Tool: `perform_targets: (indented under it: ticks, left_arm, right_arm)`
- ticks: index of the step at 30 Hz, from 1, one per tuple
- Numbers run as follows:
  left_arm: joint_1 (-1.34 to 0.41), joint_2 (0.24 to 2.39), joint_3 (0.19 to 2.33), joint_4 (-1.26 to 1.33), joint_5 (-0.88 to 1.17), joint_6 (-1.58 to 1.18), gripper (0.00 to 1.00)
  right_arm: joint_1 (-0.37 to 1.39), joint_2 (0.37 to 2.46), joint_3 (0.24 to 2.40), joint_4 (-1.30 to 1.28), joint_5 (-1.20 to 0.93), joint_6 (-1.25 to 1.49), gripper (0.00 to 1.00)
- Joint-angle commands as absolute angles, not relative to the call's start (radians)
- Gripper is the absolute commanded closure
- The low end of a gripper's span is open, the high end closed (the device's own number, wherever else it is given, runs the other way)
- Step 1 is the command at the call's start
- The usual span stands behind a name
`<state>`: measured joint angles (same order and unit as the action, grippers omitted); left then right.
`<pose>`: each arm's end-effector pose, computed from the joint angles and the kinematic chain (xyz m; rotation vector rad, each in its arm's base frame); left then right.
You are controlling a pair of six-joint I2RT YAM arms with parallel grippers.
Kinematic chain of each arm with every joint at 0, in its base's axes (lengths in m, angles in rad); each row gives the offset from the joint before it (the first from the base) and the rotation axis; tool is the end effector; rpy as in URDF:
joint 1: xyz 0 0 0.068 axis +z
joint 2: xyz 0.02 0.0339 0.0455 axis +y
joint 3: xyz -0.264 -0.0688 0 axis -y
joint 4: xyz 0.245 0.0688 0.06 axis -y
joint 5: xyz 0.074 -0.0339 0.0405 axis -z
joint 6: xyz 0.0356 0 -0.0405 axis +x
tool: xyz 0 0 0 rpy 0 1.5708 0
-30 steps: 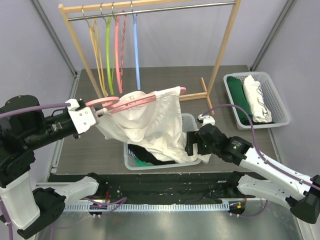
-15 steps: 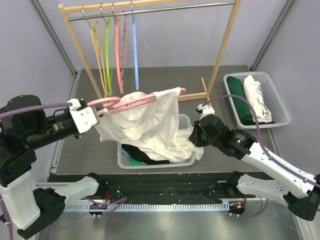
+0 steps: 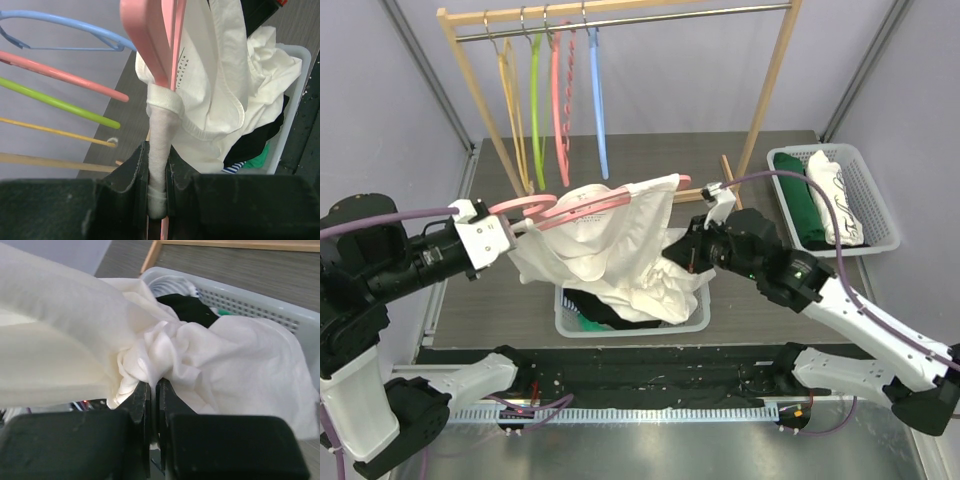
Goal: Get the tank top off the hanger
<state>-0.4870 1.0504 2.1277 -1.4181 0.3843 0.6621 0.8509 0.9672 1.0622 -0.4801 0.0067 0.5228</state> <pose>0.0404 -0.0365 0.5510 1.2358 1.4345 -0.2477 0.1386 0.1577 0.3726 -0.3328 2.0387 0.8771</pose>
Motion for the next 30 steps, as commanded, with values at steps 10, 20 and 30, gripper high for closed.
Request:
perform_targets:
  ticks: [10, 20, 30]
  left_arm:
    - [-0.48, 1.032, 2.151, -1.454, 0.393, 0.652, 0.96]
    - [-0.476, 1.023, 2.14, -1.457, 0.396, 0.652, 0.96]
    - [-0.474, 1.02, 2.138, -1.47, 0.402, 0.661, 0.96]
  right_arm:
    - [0.836, 1.094, 0.758, -0.096, -0.127, 0.79, 0.99]
    - [0.591, 1.258, 0.603, -0.225, -0.268, 0.887, 0.99]
    - [0.588, 1.181, 0.716, -0.484, 0.059, 0.778, 0.99]
